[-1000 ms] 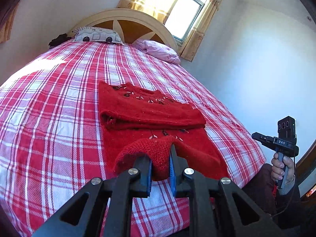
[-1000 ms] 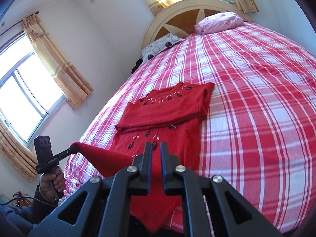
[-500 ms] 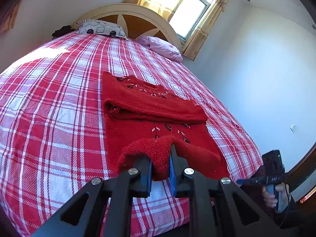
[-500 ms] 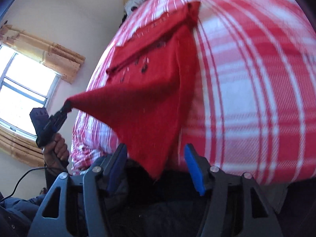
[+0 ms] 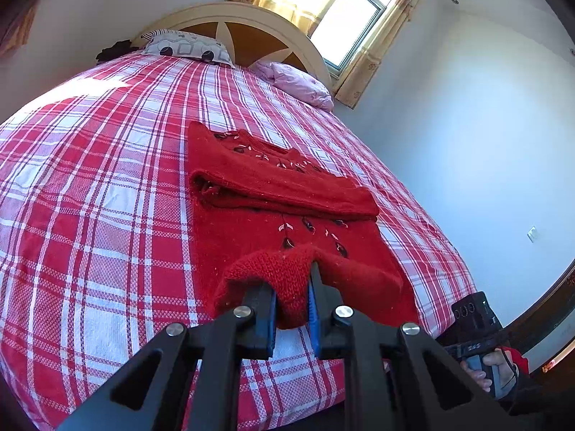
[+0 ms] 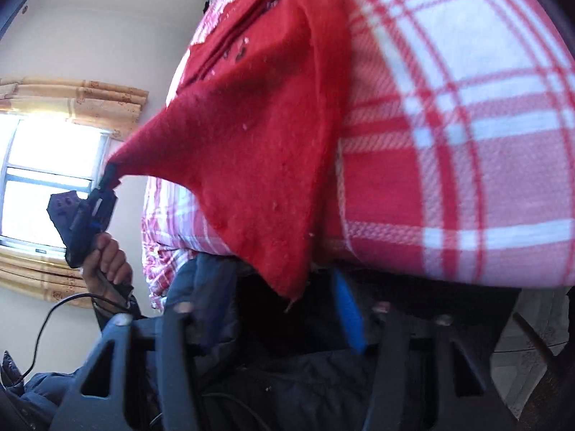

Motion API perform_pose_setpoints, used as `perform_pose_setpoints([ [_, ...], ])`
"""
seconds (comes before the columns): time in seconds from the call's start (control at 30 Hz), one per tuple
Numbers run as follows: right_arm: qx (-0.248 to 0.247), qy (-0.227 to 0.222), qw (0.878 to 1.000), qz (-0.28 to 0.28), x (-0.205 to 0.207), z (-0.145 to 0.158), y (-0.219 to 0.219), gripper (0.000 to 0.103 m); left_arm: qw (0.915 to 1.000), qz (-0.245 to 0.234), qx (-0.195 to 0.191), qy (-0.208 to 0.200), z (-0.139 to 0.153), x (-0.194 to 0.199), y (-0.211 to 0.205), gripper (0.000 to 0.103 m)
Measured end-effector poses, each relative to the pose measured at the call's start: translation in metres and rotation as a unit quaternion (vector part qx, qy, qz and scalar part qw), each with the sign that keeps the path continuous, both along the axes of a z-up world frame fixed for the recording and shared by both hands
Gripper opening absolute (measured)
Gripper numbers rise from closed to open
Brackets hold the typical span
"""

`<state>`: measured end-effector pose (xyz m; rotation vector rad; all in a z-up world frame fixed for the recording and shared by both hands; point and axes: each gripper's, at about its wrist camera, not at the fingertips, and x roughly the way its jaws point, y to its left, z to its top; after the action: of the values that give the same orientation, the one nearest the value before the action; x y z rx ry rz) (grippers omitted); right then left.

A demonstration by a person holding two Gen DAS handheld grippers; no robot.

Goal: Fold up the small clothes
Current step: 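Lift the hem with both grippers and fold it over toward the collar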

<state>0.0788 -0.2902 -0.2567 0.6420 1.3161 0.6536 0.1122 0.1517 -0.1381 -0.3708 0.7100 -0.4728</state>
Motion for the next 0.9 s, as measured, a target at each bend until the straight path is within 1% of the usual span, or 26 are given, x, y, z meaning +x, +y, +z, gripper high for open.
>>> perform_pose_setpoints([
  [0.03, -0.007, -0.004, 1.0, 0.001, 0.0, 0.001, 0.001, 0.025, 1.0, 0.0, 0.0, -0.001, 0.0, -0.001, 0.001, 0.014],
  [0.07, -0.015, -0.012, 1.0, 0.001, -0.001, 0.003, 0.003, 0.013, 1.0, 0.0, 0.0, -0.002, 0.001, -0.002, 0.001, 0.014],
  [0.1, -0.02, -0.023, 1.0, 0.003, -0.002, 0.007, 0.004, 0.013, 1.0, -0.001, 0.001, -0.005, 0.003, -0.003, 0.002, 0.014],
  [0.2, -0.014, -0.078, 0.997, 0.003, -0.006, 0.036, 0.001, 0.012, 0.9999, -0.001, 0.005, -0.014, 0.008, -0.005, 0.003, 0.014],
  [0.23, -0.01, -0.104, 0.995, -0.003, -0.007, 0.052, -0.003, 0.011, 0.9999, -0.002, 0.005, -0.016, 0.01, -0.005, 0.003, 0.014],
  [0.33, 0.003, -0.158, 0.987, -0.026, -0.003, 0.086, -0.016, 0.011, 0.9997, 0.0, 0.004, -0.024, 0.016, -0.002, 0.005, 0.014],
  [0.47, 0.009, -0.21, 0.976, -0.054, 0.013, 0.121, -0.032, 0.011, 0.9993, 0.001, 0.01, -0.037, 0.028, 0.005, 0.005, 0.014],
  [0.6, 0.006, -0.245, 0.967, -0.076, 0.036, 0.147, -0.033, 0.011, 0.9984, 0.001, 0.019, -0.053, 0.041, 0.018, 0.003, 0.014],
  [0.73, 0.003, -0.273, 0.958, -0.092, 0.061, 0.17, -0.039, 0.011, 0.9981, 0.002, 0.024, -0.056, 0.05, 0.039, 0.003, 0.014],
  [0.9, -0.012, -0.29, 0.951, -0.103, 0.092, 0.19, -0.037, 0.011, 0.9987, 0.004, 0.008, -0.049, 0.055, 0.069, 0.009, 0.014],
])
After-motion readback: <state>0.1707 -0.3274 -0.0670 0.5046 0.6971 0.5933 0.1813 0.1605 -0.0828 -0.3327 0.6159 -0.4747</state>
